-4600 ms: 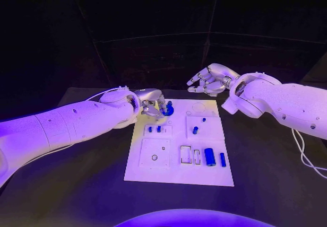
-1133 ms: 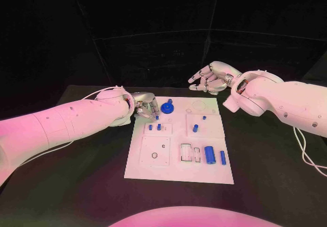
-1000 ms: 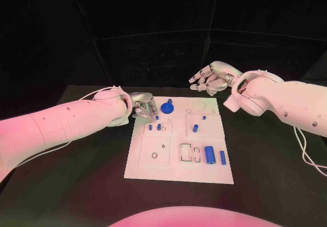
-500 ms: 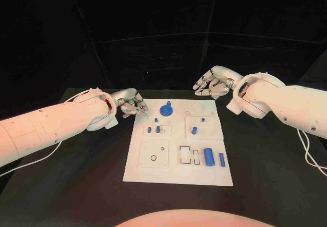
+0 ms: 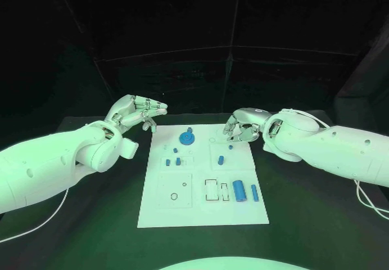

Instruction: Assemble the parts on the task board

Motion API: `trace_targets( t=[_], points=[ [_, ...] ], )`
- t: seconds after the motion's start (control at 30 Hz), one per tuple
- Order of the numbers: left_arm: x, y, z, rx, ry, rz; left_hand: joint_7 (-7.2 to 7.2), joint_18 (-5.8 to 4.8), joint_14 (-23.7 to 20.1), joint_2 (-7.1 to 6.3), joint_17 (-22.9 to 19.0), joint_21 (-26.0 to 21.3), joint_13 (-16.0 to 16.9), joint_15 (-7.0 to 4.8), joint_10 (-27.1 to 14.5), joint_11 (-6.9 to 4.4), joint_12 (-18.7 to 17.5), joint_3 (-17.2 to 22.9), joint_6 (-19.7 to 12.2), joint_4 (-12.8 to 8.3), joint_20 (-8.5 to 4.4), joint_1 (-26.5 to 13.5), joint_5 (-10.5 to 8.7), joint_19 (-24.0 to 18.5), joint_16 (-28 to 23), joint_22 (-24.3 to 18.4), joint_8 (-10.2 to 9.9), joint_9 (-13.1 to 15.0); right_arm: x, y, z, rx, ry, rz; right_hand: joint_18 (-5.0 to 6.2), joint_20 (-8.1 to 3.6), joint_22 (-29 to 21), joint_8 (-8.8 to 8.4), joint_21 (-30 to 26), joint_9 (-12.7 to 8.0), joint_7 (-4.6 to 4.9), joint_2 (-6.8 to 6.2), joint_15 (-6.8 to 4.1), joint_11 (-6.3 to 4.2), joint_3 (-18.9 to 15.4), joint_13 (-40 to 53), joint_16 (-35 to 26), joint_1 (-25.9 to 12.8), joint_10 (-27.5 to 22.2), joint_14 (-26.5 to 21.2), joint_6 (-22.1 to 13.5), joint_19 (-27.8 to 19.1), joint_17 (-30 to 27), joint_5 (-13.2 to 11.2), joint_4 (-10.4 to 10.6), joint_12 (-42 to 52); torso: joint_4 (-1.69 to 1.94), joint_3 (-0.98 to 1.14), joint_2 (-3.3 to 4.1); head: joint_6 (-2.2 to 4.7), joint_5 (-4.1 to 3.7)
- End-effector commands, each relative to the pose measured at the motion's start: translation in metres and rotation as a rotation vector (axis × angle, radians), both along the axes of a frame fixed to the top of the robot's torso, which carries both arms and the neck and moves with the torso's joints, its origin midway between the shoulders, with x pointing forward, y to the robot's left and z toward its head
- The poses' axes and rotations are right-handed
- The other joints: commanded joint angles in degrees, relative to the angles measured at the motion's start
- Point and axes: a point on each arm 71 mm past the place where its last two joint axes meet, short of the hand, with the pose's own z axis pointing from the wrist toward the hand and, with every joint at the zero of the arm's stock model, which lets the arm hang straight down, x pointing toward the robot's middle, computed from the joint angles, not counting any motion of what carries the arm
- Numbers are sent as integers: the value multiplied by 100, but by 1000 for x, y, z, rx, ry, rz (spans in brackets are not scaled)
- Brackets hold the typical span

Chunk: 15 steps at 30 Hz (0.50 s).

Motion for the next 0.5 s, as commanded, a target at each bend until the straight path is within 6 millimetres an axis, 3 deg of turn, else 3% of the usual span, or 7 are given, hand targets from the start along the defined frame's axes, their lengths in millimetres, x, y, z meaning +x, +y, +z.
trace_targets(
  t=[0.03, 0.33, 0.5],
  points=[
    [-2, 4, 6, -195, 0, 42, 17, 115, -67, 19, -51, -52, 0, 5, -10, 9, 34, -13, 30, 43, 5, -52, 14, -41, -38, -17, 27, -6, -2, 0, -4, -152, -75, 8, -96, 18, 17, -67, 29, -8, -14, -73, 20, 5, 42, -79, 46, -9, -53, 35, -30, 36, 23, -50, 10, -56, 10, 2, 6, 20, -35],
    [-4, 7, 4, -224, 11, 40, 9, 115, -97, 34, -102, -87, 4, 4, 5, 3, 57, -27, 42, 55, 6, -59, 14, -53, -68, -40, 38, -3, -7, 1, -9, -193, -84, 14, -100, 53, 40, -160, 47, -5, 35, -165, 60, 60, 57, -281, 85, -102, -159, 37, -56, 44, 51, -124, 15, -183, -9, 9, 14, 16, -12],
    [-4, 8, 3, -225, 16, 42, 7, 116, -110, 41, -133, -97, 5, 3, 9, 1, 64, -28, 46, 56, 6, -55, 14, -56, -83, -46, 42, -2, -7, 2, -11, -209, -74, 18, -97, 63, 28, -178, 39, -3, 52, -181, 71, 76, 58, -323, 80, -114, -189, 33, -58, 35, 43, -127, 5, -205, 3, 7, 13, 4, -37]
  ],
)
